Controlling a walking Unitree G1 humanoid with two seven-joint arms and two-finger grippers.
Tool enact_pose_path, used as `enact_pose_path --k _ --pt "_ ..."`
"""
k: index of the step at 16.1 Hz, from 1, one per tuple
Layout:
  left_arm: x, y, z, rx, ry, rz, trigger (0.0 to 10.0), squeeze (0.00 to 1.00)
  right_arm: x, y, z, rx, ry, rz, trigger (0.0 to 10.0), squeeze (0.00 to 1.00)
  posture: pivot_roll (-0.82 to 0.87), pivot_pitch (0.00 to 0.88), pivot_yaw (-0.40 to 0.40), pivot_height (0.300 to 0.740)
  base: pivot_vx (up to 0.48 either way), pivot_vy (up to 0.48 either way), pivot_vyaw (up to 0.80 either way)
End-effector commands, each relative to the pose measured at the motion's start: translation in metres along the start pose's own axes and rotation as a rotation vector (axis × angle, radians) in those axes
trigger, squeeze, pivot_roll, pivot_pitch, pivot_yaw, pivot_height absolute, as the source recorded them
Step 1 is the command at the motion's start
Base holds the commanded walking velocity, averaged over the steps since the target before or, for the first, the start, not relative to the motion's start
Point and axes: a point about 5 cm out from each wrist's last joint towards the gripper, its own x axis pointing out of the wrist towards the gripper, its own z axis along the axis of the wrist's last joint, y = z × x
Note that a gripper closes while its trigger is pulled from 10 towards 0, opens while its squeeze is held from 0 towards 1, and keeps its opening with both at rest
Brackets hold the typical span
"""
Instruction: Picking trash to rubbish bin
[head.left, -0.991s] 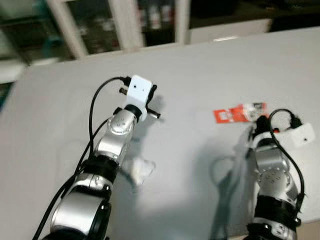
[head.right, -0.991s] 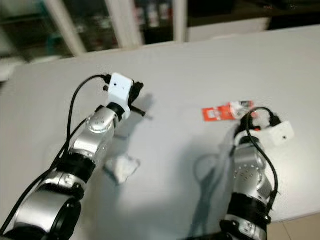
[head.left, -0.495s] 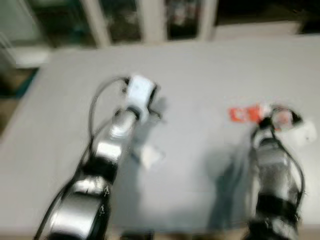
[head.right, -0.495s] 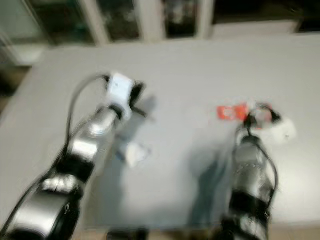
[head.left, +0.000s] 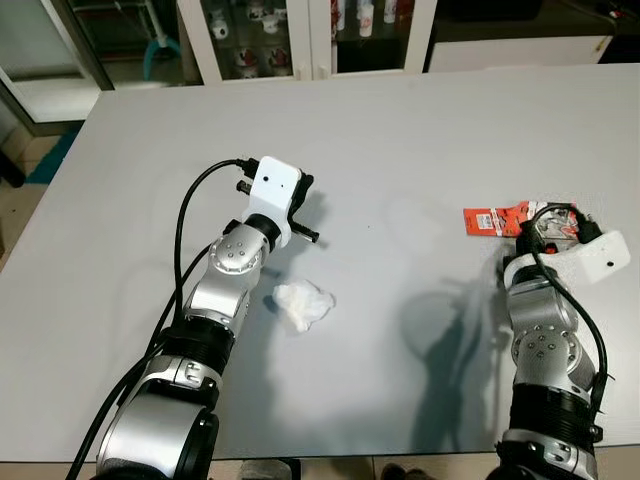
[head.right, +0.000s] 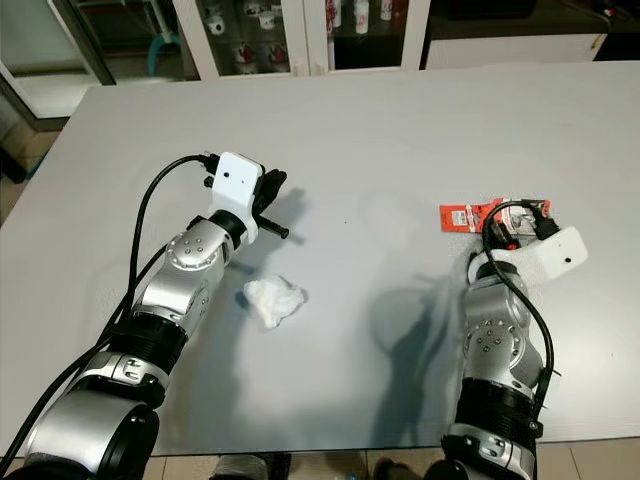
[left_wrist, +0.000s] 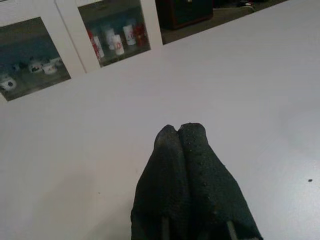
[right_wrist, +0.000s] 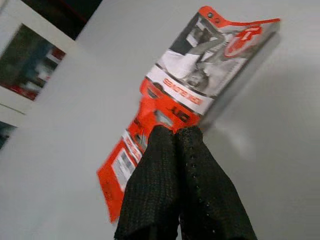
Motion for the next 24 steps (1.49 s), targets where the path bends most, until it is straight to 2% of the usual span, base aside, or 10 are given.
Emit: enact_pose_path --k 1,2,3,8,15,16,17,19,24 --pt "-0.002 0.003 -0.002 0.004 0.010 0.005 10.0 0.00 -0.004 -0.026 -0.023 -0.030 0.092 -0.129 10.0 0.89 0.18 0.192 0.089 0.740 0.000 0.000 0.00" --pt "-0.002 0.003 -0.002 0.005 0.010 0.005 10.0 0.00 -0.004 -0.026 -0.022 -0.033 0.088 -0.127 10.0 0.89 0.18 0.192 0.089 0.740 0.000 0.000 0.00" --pt "-0.002 0.003 -0.002 0.005 0.010 0.005 10.0 0.00 -0.004 -0.025 -0.021 -0.036 0.084 -0.128 10.0 1.00 0.18 0.192 0.089 0.740 0.000 0.000 0.00" --pt "-0.003 0.005 -0.001 0.015 0.010 0.004 10.0 0.00 -0.007 -0.026 -0.008 -0.058 -0.009 -0.183 10.0 1.00 0.19 0.198 0.098 0.740 0.000 0.000 0.00" --pt "-0.004 0.008 -0.001 0.029 0.016 0.000 10.0 0.00 -0.004 -0.029 -0.008 0.004 -0.014 -0.192 10.0 1.00 0.20 0.208 0.110 0.740 0.000 0.000 0.00" --pt "-0.004 0.009 -0.001 0.033 0.018 0.000 10.0 0.00 -0.002 -0.030 -0.007 0.006 -0.014 -0.191 10.0 0.57 0.20 0.216 0.115 0.740 0.000 0.000 0.00" --pt "-0.006 0.011 -0.001 0.041 0.022 -0.001 10.0 0.00 0.000 -0.032 -0.004 0.013 -0.022 -0.198 10.0 0.01 0.21 0.222 0.118 0.740 0.000 0.000 0.00" --pt "-0.009 0.014 -0.002 0.052 0.030 -0.002 10.0 0.00 0.003 -0.036 0.003 0.021 -0.054 -0.216 10.0 0.00 0.22 0.236 0.128 0.740 0.000 0.000 0.00" --pt "-0.011 0.017 -0.002 0.063 0.038 -0.004 10.0 0.00 0.012 -0.044 0.009 0.046 -0.052 -0.206 10.0 0.00 0.23 0.248 0.131 0.740 0.000 0.000 0.00"
